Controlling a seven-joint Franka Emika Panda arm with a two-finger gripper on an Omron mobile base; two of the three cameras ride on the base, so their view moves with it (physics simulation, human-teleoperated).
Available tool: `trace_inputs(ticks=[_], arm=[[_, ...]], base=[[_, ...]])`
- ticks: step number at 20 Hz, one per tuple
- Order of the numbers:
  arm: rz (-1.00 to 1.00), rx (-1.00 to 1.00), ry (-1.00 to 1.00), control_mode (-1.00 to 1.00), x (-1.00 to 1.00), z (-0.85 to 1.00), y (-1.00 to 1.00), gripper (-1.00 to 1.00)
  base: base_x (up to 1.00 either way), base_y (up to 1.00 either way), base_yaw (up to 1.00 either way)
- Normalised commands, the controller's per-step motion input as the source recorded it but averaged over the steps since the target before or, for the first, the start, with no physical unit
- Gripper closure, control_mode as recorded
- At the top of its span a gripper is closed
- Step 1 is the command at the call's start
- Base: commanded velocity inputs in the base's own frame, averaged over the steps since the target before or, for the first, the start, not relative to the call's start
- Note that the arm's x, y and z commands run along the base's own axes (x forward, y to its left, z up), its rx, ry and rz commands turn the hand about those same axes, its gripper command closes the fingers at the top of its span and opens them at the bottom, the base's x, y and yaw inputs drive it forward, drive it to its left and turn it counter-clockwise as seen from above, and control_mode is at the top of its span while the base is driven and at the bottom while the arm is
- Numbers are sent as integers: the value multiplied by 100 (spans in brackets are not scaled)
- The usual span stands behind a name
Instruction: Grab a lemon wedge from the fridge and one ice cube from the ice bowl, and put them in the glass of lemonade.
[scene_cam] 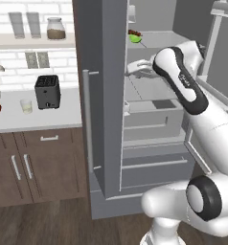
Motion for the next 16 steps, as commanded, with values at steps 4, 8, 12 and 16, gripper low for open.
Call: trace_inputs(ticks=[4, 8, 12, 16], arm=[[24, 4, 16, -100, 2, 3, 8, -100], [20, 9, 5, -100, 7, -10, 14, -100], [16, 14, -7, -100, 13, -18, 31, -100], [12, 8, -3, -100, 8, -4, 45, -100]], base=[[0, 0, 0], [0, 0, 0], [0, 0, 0], [0, 0, 0]])
